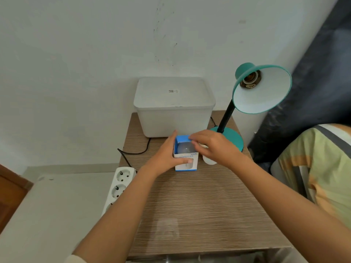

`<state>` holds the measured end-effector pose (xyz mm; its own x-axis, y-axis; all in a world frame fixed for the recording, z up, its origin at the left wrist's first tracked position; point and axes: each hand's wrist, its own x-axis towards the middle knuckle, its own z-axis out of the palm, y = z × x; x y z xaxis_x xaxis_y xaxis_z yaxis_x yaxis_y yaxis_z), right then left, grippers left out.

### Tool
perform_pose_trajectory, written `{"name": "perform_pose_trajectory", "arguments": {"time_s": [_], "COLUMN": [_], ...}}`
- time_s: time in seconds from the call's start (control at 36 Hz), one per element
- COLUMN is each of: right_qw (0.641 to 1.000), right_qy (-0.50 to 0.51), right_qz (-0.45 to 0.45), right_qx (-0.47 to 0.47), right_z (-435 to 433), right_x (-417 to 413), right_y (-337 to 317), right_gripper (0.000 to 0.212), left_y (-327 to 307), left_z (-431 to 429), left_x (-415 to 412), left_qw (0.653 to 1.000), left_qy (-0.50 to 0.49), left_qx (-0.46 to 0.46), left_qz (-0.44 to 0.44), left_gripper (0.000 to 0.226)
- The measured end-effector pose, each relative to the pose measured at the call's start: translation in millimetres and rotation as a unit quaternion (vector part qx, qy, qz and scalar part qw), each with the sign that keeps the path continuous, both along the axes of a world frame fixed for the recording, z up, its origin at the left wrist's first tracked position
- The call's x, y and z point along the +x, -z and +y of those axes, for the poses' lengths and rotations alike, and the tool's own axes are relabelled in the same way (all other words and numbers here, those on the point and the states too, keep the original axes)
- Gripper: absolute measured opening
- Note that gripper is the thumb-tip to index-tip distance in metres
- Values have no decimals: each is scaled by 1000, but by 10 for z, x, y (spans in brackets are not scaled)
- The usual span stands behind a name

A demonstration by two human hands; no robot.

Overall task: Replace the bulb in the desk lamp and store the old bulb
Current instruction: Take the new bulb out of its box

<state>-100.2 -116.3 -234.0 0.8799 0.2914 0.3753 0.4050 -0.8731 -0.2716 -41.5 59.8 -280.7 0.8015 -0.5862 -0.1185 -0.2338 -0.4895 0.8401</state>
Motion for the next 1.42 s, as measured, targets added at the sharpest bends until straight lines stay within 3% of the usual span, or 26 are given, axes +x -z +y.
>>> {"name": "perform_pose_trajectory", "arguments": {"time_s": [0.19, 0.42, 0.67, 0.75, 0.89, 1.0, 1.11, 1.19, 1.31, 1.42], "right_qw": [962, 935, 909, 930, 971, 955, 932, 934, 945, 941], "right_qy": [110, 164, 186, 157, 48, 54, 78, 86, 91, 79], "right_qz": [-2, 28, -29, -5, 180, 290, 353, 346, 303, 324], "right_qx": [251, 315, 372, 332, 148, 20, -4, 21, 83, 60], "right_z": [70, 136, 76, 85, 211, 372, 420, 408, 356, 382], "right_x": [297, 531, 234, 121, 145, 212, 244, 236, 206, 214], "right_y": [-128, -41, -94, -75, -59, -119, -206, -208, -227, -221], "right_gripper": [18, 18, 20, 17, 28, 29, 20, 32, 29, 28], "left_y": [13, 81, 87, 78, 129, 140, 141, 150, 146, 145], "left_z": [25, 112, 111, 109, 109, 117, 75, 82, 91, 86], "left_x": [-69, -62, -71, -83, -82, -76, -74, -77, -62, -52], "left_qw": [997, 998, 997, 997, 997, 998, 999, 999, 999, 999], "left_qy": [6, -9, -6, -6, -11, -16, -17, -14, -3, -5], "left_qx": [-69, -68, -71, -82, -70, -59, -45, -34, -35, -34], "left_qz": [-17, 7, 3, 4, 10, 13, 8, 2, 5, 10], "left_gripper": [98, 122, 122, 120, 123, 123, 123, 125, 127, 126]}}
